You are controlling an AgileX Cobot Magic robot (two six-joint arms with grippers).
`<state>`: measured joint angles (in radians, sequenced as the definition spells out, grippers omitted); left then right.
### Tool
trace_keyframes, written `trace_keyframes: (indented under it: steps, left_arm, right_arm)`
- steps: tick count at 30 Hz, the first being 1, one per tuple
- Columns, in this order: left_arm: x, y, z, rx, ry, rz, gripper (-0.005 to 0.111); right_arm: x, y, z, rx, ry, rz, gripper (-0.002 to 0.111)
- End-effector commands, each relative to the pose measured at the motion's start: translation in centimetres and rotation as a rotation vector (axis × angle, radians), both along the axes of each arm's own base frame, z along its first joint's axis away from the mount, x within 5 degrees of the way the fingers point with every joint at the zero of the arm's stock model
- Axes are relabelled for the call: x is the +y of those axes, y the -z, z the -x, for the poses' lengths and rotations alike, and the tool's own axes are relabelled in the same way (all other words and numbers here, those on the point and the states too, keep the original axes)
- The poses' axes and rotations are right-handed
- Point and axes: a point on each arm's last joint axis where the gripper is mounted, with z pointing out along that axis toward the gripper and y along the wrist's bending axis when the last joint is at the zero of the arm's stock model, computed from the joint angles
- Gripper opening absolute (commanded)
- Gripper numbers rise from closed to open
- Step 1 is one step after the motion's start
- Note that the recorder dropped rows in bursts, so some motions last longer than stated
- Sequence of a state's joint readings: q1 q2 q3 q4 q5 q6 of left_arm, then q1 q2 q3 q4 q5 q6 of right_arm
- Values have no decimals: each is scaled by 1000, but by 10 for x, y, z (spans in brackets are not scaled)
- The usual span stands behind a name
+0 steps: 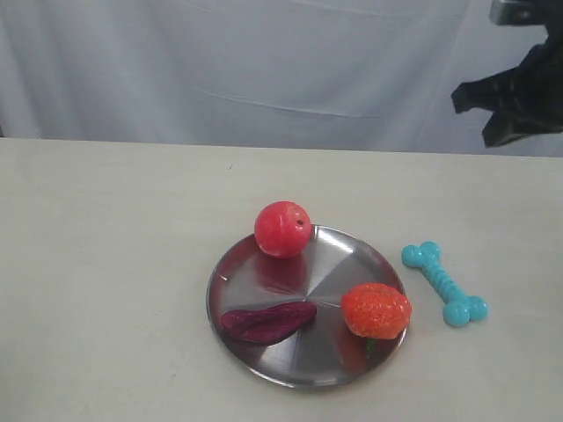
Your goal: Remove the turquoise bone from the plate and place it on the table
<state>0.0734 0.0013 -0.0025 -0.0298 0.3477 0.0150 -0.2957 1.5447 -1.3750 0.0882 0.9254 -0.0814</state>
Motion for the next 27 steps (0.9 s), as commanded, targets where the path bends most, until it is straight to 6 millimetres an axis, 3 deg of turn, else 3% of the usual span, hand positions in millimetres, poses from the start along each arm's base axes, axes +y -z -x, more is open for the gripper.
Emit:
trace_keyframes:
  steps: [1, 4, 9, 19, 27]
  left_arm:
    - [0, 0, 0, -5, -5, 7, 0]
    - [0, 0, 0, -5, -5, 7, 0]
    - [0, 0, 0, -5, -5, 7, 0]
    - [0, 0, 0, -5, -5, 7, 0]
    - [0, 0, 0, -5, -5, 7, 0]
  right_arm:
    - [8, -38, 32, -161, -13, 82, -1]
    - [14, -53, 55, -286, -14, 138, -1]
    - [28, -57, 104, -492, 3, 203, -1]
    - [56, -25, 201, -870, 36, 321, -1]
    - [73, -2, 256, -971, 38, 343, -1]
